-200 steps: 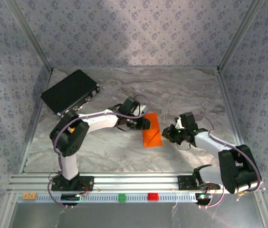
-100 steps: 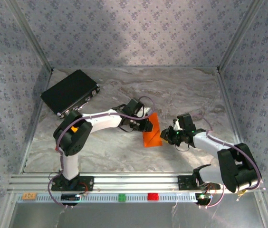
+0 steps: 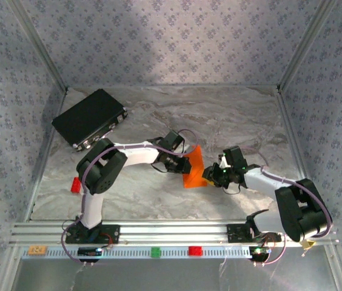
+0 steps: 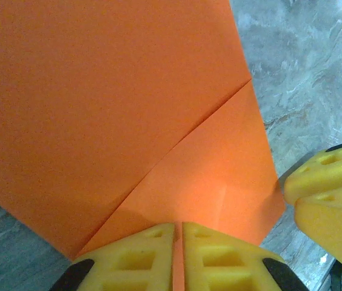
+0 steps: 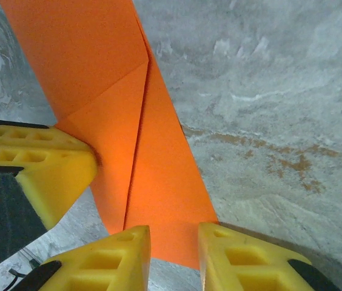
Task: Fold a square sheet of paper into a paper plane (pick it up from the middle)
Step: Turn over the paper at the center of the table.
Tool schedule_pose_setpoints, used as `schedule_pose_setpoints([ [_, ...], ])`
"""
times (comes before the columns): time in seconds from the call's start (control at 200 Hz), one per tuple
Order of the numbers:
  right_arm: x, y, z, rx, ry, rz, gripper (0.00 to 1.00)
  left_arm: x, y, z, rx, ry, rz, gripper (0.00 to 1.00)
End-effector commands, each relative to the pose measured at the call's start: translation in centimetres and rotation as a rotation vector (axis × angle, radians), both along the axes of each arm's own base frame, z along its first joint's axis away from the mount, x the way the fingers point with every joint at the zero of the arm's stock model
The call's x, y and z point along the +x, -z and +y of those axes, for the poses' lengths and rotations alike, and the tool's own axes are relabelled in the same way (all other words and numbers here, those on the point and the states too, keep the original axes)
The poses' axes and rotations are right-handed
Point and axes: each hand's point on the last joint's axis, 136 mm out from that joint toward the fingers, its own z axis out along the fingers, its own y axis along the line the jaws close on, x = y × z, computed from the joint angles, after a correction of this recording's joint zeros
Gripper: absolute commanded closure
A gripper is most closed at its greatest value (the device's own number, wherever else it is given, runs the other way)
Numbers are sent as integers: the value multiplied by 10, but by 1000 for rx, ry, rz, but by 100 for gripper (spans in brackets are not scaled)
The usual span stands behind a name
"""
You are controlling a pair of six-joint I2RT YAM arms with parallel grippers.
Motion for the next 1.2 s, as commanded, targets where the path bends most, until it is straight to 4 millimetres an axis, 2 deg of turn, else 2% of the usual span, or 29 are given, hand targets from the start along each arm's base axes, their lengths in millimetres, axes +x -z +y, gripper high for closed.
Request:
schedule_pose_setpoints([
  [0.0,-4,5,0,-20,-2,29,71,-6,14,5,26,7,12,90],
  [0.245,-1,11,8,-1,-6,48,71,-6,16,5,27,5,14,91],
  [0.675,37,-15,26,78,-18,-62,63,-7,18,4,23,2,21,92],
  [0.9,53,-16,24,91,-6,-85,61,-7,17,5,23,0,22,93],
  [1.194,62,-12,22,130,-17,-79,62,-8,17,4,22,-4,26,93],
])
